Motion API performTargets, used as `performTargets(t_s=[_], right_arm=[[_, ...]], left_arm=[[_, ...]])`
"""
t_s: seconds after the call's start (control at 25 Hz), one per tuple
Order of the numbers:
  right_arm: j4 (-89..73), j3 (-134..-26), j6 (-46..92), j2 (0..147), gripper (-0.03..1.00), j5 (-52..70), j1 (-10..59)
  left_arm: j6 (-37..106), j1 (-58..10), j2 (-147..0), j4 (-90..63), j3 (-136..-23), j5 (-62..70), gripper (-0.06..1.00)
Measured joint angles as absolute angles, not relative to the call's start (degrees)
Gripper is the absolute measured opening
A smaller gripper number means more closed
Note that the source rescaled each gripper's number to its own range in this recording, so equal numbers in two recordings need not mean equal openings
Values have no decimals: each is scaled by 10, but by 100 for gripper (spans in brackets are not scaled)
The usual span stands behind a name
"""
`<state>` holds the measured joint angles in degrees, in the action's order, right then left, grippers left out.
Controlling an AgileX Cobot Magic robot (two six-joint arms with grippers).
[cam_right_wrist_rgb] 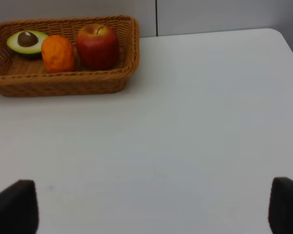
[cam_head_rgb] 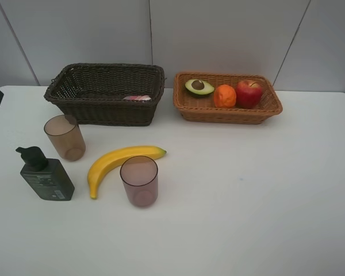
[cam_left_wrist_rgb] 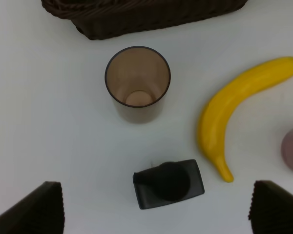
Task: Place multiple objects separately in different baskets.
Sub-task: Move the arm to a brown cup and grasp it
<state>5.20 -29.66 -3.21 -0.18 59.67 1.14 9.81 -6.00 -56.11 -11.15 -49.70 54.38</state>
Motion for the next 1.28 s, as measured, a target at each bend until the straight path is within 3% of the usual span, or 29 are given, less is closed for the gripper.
performTargets(t_s=[0.72, 1.28], right_arm=[[52, -297, -32, -2, 99, 597, 11], [52, -297, -32, -2, 99, 597, 11]], left_arm=[[225, -62, -857, -176, -596, 520, 100], [245, -140, -948, -112, -596, 434, 100]])
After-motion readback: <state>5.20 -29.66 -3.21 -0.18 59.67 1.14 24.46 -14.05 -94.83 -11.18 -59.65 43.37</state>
